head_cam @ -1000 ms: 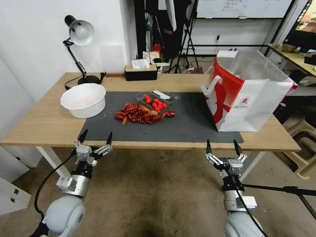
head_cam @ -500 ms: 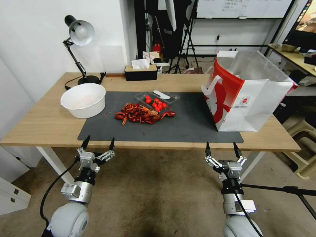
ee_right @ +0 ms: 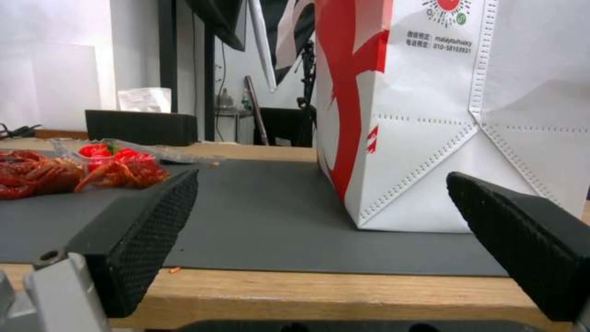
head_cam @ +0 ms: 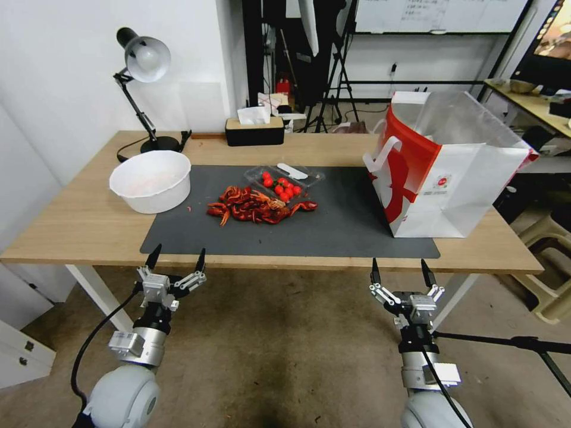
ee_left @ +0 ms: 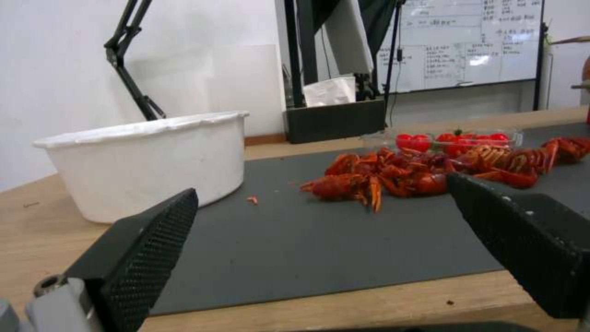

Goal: Pick up the trash from the table and place it into the takeout bag.

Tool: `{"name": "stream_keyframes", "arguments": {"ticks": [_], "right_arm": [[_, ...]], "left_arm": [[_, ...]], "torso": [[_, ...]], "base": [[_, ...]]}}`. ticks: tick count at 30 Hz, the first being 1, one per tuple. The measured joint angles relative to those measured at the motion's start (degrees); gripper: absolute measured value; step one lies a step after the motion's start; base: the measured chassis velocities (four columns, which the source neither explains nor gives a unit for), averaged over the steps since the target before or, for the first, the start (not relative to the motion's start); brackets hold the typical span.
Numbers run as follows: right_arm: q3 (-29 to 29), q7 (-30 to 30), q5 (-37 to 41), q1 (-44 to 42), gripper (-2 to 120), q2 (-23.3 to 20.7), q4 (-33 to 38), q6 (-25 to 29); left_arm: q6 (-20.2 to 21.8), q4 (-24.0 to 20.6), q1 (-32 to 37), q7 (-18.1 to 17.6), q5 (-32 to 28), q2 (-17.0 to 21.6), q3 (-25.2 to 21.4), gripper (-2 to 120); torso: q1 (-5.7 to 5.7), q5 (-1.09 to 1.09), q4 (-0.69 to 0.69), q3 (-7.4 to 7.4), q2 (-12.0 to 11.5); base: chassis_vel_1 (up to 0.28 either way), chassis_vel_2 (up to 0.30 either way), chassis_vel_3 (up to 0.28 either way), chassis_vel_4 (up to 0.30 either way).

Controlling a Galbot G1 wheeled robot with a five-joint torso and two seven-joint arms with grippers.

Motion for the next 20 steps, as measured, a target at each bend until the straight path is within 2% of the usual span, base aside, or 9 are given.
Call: {"name": "stream_keyframes", "arguments": {"ticks": [20], "right_arm": [[0.0, -0.01, 0.01, 0.01, 100, -0.02, -0.02, 0.0]], "left_arm": [[0.01, 0.0, -0.05, 0.05, -0.05, 0.03, 0.0, 100]], "torso": [[0.0, 0.0, 0.0, 0.0, -0.01]], "base": [[0.0, 0.0, 0.0, 0.0]]}}
